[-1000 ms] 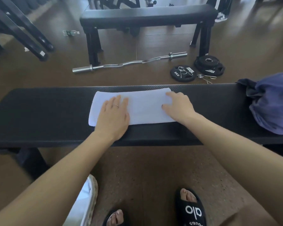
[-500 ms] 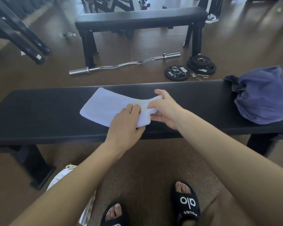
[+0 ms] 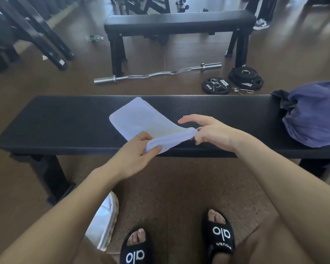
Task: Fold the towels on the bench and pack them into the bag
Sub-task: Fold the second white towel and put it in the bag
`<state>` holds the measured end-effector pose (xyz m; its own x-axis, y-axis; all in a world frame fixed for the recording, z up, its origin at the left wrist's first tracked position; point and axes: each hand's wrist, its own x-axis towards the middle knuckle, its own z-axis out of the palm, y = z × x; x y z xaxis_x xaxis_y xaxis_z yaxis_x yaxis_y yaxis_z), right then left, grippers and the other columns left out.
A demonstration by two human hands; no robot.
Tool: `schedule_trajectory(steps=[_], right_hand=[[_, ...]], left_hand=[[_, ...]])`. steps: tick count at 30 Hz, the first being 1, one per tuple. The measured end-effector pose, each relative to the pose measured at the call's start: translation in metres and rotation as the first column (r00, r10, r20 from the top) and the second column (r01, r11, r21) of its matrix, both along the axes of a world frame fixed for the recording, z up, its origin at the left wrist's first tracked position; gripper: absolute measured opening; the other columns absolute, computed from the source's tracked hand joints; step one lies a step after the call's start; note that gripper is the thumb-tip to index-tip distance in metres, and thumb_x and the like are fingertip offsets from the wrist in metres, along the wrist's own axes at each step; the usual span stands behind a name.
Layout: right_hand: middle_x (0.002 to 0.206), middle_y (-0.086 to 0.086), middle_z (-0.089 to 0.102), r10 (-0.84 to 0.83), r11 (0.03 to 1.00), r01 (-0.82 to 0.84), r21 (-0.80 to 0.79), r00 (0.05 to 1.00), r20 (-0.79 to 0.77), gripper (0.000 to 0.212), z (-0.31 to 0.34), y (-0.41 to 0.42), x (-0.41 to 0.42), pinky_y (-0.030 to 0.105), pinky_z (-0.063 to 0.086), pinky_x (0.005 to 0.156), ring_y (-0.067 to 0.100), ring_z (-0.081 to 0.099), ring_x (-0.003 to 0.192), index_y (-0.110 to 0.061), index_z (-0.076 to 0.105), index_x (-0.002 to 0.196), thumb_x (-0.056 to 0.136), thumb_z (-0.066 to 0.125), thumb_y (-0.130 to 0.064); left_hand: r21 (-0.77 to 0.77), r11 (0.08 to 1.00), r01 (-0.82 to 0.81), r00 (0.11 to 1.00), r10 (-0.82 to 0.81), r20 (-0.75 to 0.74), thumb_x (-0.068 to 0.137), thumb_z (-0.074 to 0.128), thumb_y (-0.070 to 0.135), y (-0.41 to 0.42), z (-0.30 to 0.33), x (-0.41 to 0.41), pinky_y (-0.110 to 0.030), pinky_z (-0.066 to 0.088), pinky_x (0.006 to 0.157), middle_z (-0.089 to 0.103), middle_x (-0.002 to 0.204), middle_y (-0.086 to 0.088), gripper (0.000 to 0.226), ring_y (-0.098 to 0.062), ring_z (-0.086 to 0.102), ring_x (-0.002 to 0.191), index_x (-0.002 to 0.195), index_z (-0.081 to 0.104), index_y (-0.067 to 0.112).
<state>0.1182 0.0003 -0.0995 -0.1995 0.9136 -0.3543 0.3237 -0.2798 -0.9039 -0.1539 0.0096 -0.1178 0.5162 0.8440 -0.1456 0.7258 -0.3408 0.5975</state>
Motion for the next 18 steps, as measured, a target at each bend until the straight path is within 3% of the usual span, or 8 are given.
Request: schedule_trajectory(steps=[3, 6, 8, 10, 13, 16, 18], right_hand=[[0.135, -0.003, 0.061, 0.055, 0.998, -0.057, 0.027, 0.994, 0.089, 0.061, -0.006, 0.001, -0.007, 0.036, 0.048, 0.101, 0.020, 0.061, 0.117, -0.030, 0.070, 0.115, 0.069, 0.067, 0.008], [0.127, -0.012, 0.066, 0.048, 0.995, -0.058, 0.083, 0.992, 0.113, 0.041, -0.010, 0.005, -0.018, 0.031, 0.053, 0.094, 0.014, 0.067, 0.106, -0.023, 0.073, 0.103, 0.073, 0.073, 0.005], [0.107, -0.003, 0.074, 0.038, 0.991, -0.051, 0.121, 0.993, 0.112, 0.022, -0.009, 0.006, -0.023, 0.029, 0.055, 0.085, 0.011, 0.068, 0.091, -0.016, 0.073, 0.098, 0.079, 0.072, -0.004], [0.098, 0.010, 0.074, 0.014, 0.989, -0.031, 0.143, 0.993, 0.120, 0.013, -0.009, 0.006, -0.026, 0.034, 0.057, 0.082, 0.015, 0.068, 0.084, -0.011, 0.071, 0.096, 0.085, 0.069, -0.017], [0.101, 0.013, 0.072, -0.031, 0.991, 0.008, 0.137, 0.986, 0.165, 0.025, -0.015, 0.008, -0.029, 0.038, 0.059, 0.081, 0.014, 0.068, 0.078, -0.006, 0.069, 0.102, 0.094, 0.063, -0.030], [0.088, 0.008, 0.070, -0.086, 0.984, 0.038, 0.174, 0.958, 0.273, 0.032, -0.021, 0.009, -0.040, 0.039, 0.059, 0.075, 0.012, 0.064, 0.070, -0.003, 0.065, 0.100, 0.096, 0.059, -0.035], [0.081, 0.005, 0.064, -0.135, 0.976, 0.075, 0.205, 0.944, 0.300, 0.038, -0.023, 0.011, -0.046, 0.036, 0.055, 0.065, 0.013, 0.060, 0.065, 0.001, 0.059, 0.097, 0.095, 0.059, -0.037]], left_hand=[[0.043, 0.999, 0.032, 0.997, -0.028, -0.077, 0.101, 0.042, 0.054, 0.004, -0.001, -0.014, -0.030, 0.049, 0.091, 0.045, 0.109, 0.011, 0.029, -0.011, 0.051, 0.101, 0.100, 0.061, 0.033], [0.040, 0.998, 0.043, 0.997, -0.041, -0.059, 0.101, 0.043, 0.052, 0.005, 0.001, -0.024, -0.026, 0.047, 0.086, 0.045, 0.104, 0.009, 0.021, -0.012, 0.051, 0.096, 0.100, 0.059, 0.039], [0.012, 0.999, 0.047, 0.999, -0.047, -0.019, 0.103, 0.050, 0.044, 0.002, 0.000, -0.028, -0.025, 0.046, 0.084, 0.053, 0.103, 0.011, 0.009, -0.010, 0.056, 0.095, 0.107, 0.057, 0.042], [-0.046, 0.999, -0.005, 0.998, 0.008, 0.063, 0.098, 0.057, 0.044, -0.003, -0.003, -0.031, -0.030, 0.052, 0.087, 0.063, 0.103, 0.014, 0.011, -0.010, 0.062, 0.097, 0.107, 0.060, 0.037], [-0.189, 0.978, -0.092, 0.984, 0.119, 0.134, 0.087, 0.059, 0.058, -0.007, -0.003, -0.033, -0.039, 0.057, 0.090, 0.070, 0.100, 0.012, 0.033, -0.013, 0.068, 0.097, 0.104, 0.066, 0.030], [-0.230, 0.964, -0.135, 0.976, 0.169, 0.135, 0.100, 0.055, 0.048, -0.007, -0.005, -0.032, -0.044, 0.056, 0.095, 0.074, 0.100, 0.005, 0.031, -0.015, 0.070, 0.096, 0.101, 0.073, 0.023], [-0.301, 0.935, -0.188, 0.965, 0.234, 0.122, 0.103, 0.049, 0.050, -0.006, -0.007, -0.031, -0.042, 0.055, 0.097, 0.075, 0.102, 0.000, 0.042, -0.017, 0.070, 0.098, 0.100, 0.076, 0.018]])
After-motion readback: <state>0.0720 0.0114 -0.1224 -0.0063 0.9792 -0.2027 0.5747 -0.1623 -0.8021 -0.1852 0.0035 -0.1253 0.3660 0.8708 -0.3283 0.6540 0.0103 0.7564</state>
